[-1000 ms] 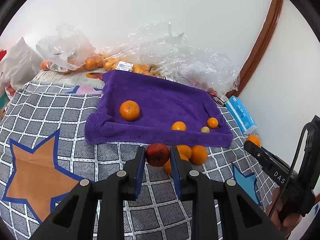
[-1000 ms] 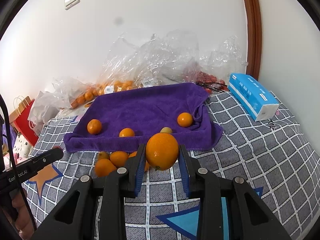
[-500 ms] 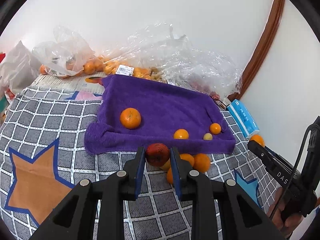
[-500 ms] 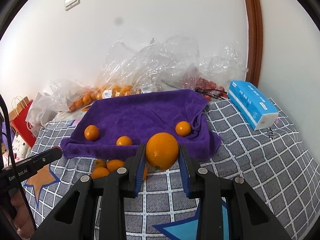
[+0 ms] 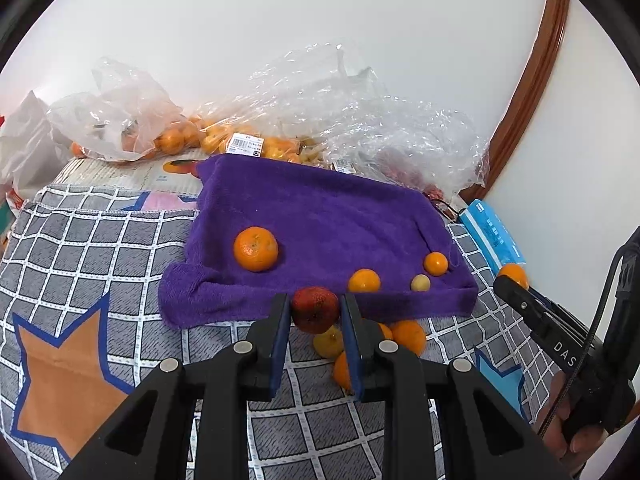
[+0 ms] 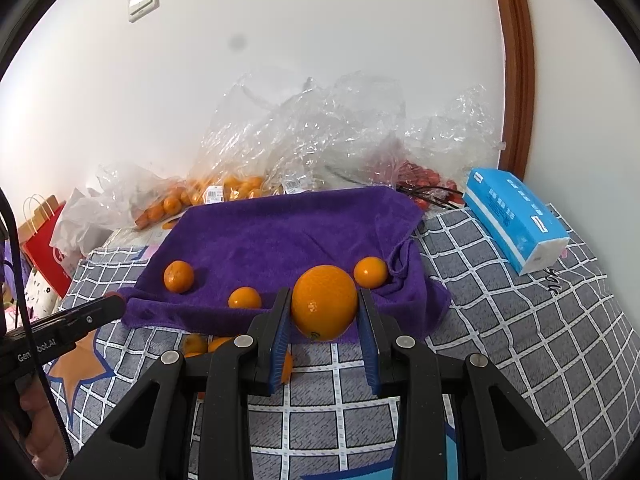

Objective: Organize fruits
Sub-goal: 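Carry the orange and red apple over the towel and lower them with both tools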

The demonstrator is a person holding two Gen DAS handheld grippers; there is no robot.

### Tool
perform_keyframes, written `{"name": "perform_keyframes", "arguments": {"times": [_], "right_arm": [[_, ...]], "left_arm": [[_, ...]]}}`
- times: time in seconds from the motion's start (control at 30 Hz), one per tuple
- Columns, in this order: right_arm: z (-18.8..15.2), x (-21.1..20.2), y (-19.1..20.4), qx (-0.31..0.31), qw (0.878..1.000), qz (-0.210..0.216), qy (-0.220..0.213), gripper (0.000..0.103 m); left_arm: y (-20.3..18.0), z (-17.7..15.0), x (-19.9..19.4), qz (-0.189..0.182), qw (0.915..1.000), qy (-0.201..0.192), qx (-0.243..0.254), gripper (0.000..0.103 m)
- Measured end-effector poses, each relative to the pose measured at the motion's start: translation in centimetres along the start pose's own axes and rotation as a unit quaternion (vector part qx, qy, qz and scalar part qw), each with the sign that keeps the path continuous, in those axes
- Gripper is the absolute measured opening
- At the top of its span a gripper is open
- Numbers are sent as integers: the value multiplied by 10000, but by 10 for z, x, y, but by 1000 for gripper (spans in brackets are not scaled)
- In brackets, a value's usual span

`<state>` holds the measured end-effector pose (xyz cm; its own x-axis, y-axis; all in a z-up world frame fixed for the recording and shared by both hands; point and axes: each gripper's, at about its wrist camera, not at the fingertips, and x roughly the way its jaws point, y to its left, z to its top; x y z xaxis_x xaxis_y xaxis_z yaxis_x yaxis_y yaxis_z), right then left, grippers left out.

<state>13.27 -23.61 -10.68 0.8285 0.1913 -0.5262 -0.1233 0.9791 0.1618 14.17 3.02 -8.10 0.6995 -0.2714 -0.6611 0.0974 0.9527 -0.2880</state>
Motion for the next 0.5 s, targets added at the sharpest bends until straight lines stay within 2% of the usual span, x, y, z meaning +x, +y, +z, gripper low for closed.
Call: {"name": "perform_keyframes", "arguments": {"times": [0.5], "right_arm": [[12, 16, -13, -63, 9999, -48, -63, 32]], "left_arm": [[-14, 12, 23, 0, 9999, 54, 110, 23]]}}
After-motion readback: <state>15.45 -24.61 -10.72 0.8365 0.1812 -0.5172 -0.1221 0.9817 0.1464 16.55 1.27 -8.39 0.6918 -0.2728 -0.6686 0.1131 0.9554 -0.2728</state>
